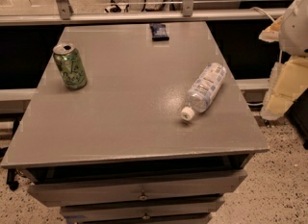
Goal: Move green can near blue plastic bottle
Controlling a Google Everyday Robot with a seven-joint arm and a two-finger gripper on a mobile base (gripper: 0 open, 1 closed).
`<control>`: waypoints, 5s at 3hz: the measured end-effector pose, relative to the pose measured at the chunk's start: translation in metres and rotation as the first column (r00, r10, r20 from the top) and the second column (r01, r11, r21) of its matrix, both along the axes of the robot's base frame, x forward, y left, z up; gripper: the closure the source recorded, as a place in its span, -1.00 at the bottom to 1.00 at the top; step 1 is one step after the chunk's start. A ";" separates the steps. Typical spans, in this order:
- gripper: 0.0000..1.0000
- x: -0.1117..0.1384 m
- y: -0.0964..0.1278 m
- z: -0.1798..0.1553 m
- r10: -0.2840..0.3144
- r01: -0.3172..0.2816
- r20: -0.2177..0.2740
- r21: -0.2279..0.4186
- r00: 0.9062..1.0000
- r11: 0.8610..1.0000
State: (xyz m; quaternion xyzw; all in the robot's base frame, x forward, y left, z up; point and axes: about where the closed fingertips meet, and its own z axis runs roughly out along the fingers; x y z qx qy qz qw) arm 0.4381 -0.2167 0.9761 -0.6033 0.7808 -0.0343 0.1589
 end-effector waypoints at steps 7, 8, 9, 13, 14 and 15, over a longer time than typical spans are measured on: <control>-1.00 0.093 0.220 -0.003 0.228 -0.254 0.112 0.445 0.967 0.859; -1.00 0.137 0.291 -0.014 0.314 -0.334 0.130 0.536 0.940 0.775; -1.00 0.160 0.364 -0.026 0.412 -0.414 0.150 0.598 0.899 0.686; -1.00 0.196 0.455 -0.083 0.505 -0.485 0.177 0.649 0.845 0.585; -0.63 0.193 0.450 -0.093 0.505 -0.474 0.166 0.665 0.847 0.577; -0.20 0.188 0.445 -0.096 0.501 -0.458 0.154 0.684 0.852 0.568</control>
Offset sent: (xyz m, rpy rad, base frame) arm 0.0110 0.0461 -0.0014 0.1051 -0.0006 0.0483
